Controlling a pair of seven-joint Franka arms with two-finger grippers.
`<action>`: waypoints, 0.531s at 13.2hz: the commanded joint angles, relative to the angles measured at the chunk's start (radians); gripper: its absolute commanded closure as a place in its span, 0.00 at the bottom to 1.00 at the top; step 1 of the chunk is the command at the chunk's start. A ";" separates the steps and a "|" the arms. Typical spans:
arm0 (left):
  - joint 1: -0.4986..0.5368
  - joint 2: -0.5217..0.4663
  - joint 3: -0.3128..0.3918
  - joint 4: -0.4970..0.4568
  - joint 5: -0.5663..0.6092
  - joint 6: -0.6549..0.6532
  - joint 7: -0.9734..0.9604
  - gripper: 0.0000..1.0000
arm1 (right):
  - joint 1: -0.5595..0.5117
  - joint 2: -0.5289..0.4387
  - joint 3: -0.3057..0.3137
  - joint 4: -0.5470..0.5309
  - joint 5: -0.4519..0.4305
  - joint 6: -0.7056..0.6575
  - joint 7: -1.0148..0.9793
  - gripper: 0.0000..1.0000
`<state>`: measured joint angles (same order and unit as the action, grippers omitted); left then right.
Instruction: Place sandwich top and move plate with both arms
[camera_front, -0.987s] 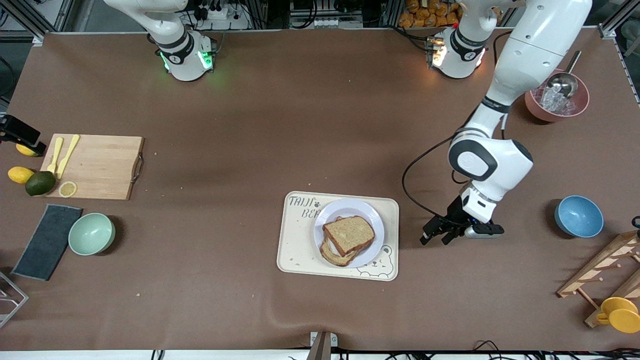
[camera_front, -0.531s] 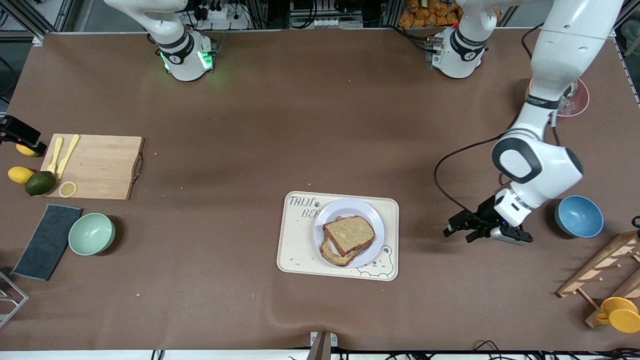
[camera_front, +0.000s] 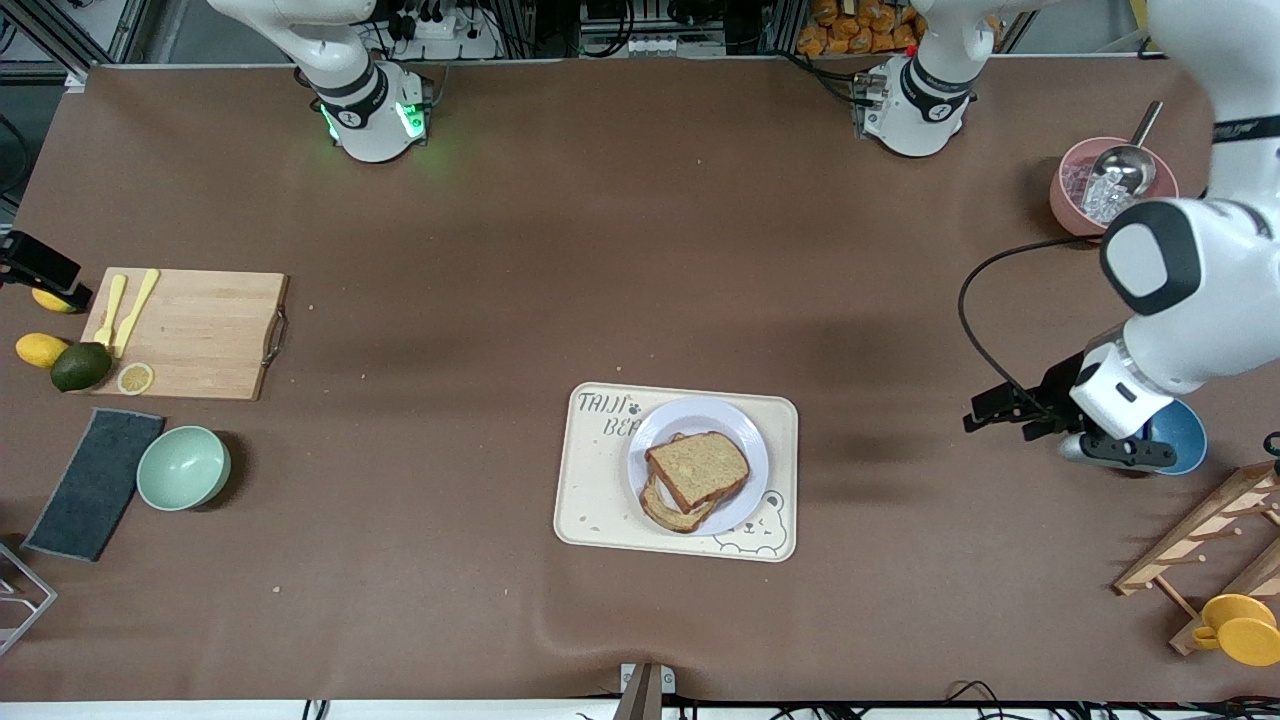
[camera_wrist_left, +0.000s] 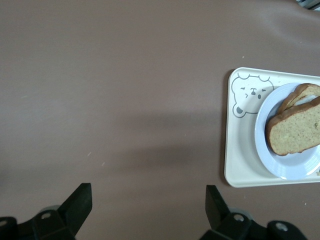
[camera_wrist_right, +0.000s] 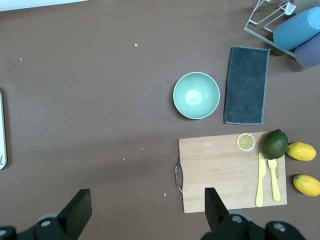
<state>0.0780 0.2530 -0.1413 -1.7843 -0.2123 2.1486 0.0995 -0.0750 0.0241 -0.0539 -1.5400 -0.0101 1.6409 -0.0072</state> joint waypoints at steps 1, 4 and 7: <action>-0.015 -0.087 -0.033 0.067 0.181 -0.195 -0.150 0.00 | -0.029 0.007 0.014 0.012 0.016 -0.010 0.000 0.00; -0.015 -0.156 -0.057 0.154 0.235 -0.418 -0.190 0.00 | -0.032 0.007 0.014 0.012 0.016 -0.010 0.000 0.00; -0.107 -0.236 0.000 0.154 0.234 -0.472 -0.195 0.00 | -0.035 0.007 0.014 0.011 0.016 -0.010 0.000 0.00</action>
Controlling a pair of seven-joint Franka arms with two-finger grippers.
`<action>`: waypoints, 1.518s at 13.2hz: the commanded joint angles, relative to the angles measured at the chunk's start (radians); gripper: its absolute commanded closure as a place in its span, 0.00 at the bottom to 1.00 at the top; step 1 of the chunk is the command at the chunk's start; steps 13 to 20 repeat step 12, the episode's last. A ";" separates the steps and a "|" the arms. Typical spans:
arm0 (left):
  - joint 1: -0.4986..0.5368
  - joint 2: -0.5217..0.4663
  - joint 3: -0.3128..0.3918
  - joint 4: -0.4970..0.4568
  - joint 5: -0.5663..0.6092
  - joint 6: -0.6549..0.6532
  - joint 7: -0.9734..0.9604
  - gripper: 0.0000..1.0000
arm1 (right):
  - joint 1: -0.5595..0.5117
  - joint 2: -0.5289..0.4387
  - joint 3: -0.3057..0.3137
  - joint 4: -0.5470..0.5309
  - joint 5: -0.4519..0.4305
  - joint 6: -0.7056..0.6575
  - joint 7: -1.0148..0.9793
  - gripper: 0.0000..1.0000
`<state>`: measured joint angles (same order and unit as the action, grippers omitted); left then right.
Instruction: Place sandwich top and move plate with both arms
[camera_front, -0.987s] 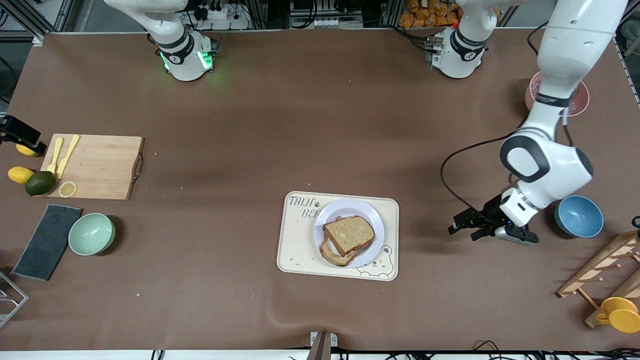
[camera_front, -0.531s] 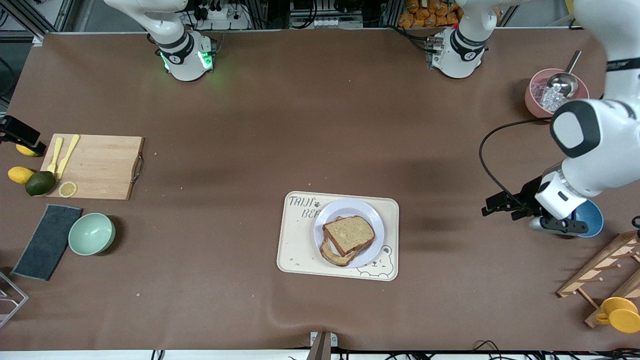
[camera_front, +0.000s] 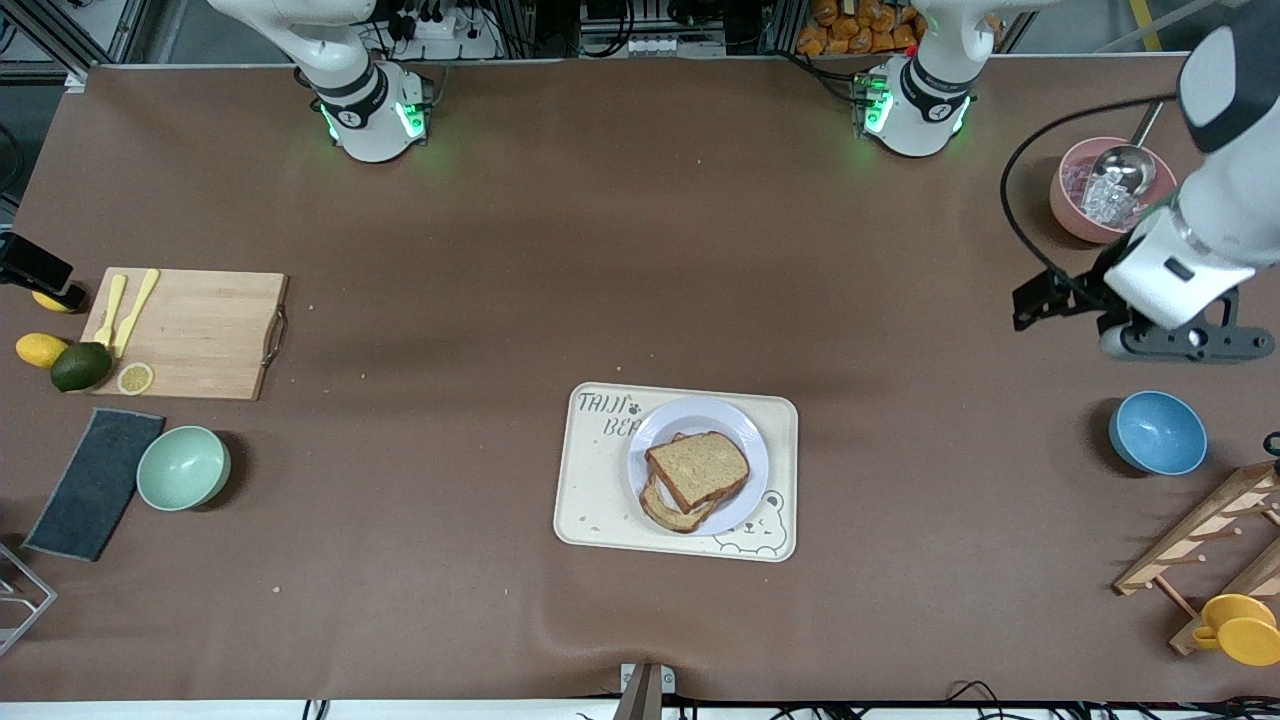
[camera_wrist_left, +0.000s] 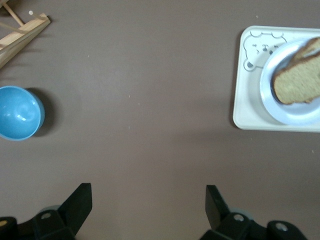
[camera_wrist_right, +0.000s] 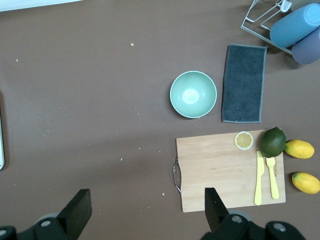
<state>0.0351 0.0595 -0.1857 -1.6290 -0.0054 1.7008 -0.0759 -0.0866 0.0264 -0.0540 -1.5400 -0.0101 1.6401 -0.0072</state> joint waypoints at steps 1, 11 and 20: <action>-0.110 -0.055 0.075 0.000 0.027 -0.030 -0.016 0.00 | -0.027 0.006 0.014 0.011 0.016 -0.010 0.000 0.00; -0.141 -0.066 0.101 0.132 0.013 -0.202 -0.016 0.00 | -0.036 0.007 0.014 0.009 0.024 -0.010 0.000 0.00; -0.141 -0.064 0.095 0.132 0.013 -0.202 -0.018 0.00 | -0.036 0.010 0.014 0.009 0.024 -0.010 0.000 0.00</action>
